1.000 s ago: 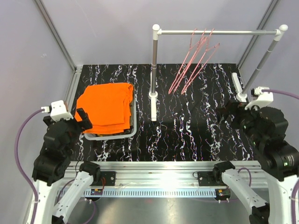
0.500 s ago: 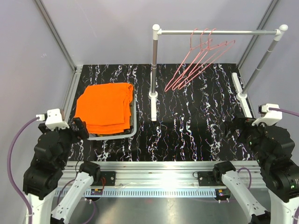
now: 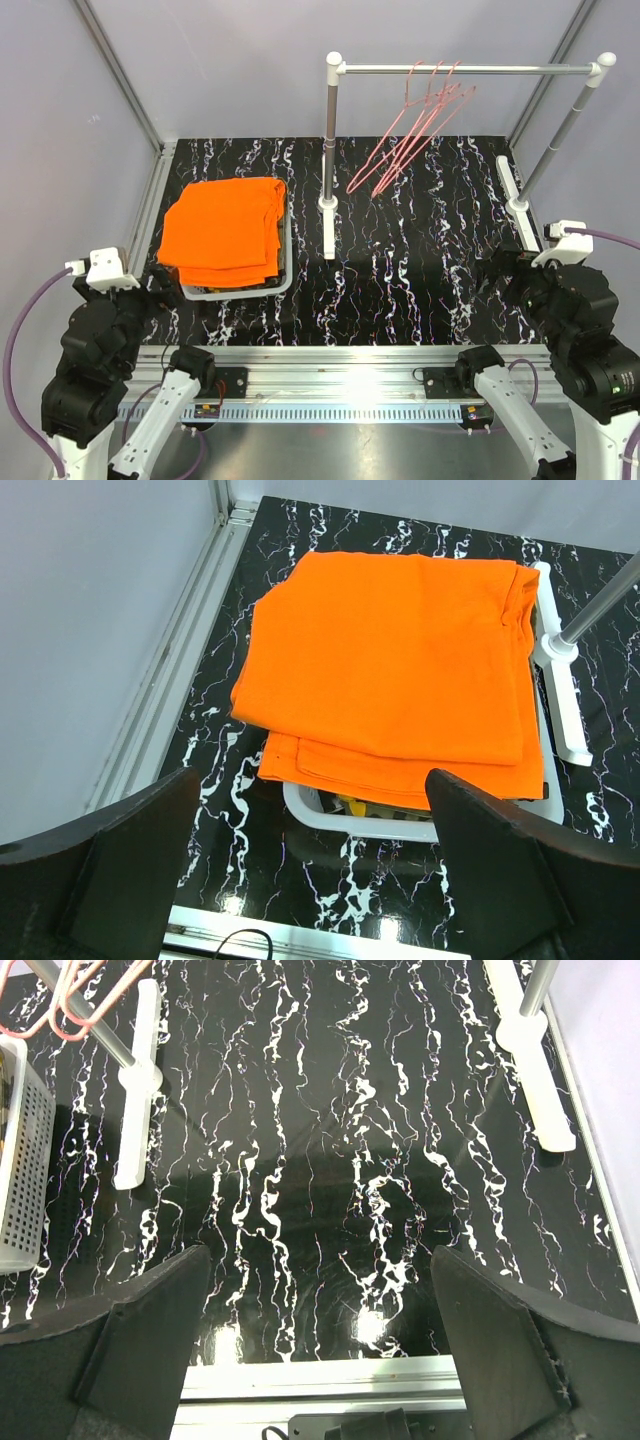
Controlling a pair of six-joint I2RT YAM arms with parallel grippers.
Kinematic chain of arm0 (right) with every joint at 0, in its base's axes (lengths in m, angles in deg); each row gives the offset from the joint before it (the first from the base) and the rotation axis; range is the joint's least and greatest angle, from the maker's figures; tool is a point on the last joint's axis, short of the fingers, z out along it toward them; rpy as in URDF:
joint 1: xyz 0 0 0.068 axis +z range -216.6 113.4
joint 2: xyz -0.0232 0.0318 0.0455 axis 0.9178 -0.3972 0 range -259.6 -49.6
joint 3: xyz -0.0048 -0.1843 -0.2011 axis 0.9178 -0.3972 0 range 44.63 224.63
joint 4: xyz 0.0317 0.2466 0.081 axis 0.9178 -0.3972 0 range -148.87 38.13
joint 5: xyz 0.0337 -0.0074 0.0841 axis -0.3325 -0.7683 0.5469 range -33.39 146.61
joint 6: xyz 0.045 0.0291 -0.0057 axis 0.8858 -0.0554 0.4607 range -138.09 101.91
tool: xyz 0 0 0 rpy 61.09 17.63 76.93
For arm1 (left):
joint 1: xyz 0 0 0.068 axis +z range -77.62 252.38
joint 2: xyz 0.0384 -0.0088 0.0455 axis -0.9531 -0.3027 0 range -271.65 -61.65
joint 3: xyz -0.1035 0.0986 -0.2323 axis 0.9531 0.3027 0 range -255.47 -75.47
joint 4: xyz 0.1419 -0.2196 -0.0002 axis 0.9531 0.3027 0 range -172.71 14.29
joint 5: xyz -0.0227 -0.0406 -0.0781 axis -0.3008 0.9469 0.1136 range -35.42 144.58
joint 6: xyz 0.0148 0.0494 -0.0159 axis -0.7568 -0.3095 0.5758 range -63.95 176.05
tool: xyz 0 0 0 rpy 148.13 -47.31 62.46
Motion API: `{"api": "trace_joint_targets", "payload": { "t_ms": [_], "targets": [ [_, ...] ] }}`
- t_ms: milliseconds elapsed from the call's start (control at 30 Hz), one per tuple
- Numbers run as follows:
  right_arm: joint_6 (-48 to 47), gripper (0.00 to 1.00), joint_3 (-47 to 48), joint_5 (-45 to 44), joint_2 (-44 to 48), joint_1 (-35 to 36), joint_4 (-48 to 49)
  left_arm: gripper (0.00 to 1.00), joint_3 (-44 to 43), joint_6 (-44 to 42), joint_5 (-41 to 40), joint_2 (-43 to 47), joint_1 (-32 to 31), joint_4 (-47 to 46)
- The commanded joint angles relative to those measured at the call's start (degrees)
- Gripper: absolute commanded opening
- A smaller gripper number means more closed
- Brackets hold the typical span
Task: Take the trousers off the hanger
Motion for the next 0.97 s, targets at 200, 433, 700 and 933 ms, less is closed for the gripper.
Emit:
{"api": "trace_joint_targets", "payload": {
  "t_ms": [200, 433, 700, 933],
  "targets": [
    [-0.57, 0.99, -1.97, 1.64, -1.27, 0.33, 3.44, 0.99, 0.18, -0.68, 1.87, 1.98, 0.19, -2.95],
    [-0.92, 1.0, -2.06, 1.9, -1.53, 0.41, 3.71, 0.99, 0.18, -0.77, 1.69, 2.33, 0.19, -2.94],
    [-1.19, 0.99, -2.49, 2.69, -1.44, 0.33, 3.79, 0.99, 0.62, -0.59, 1.69, 2.6, 0.19, -3.82],
    [-1.01, 1.0, -2.5, 2.25, -1.18, 0.33, 4.06, 0.99, 0.44, -0.51, 1.78, 2.6, 0.19, -3.91]
  ]
}}
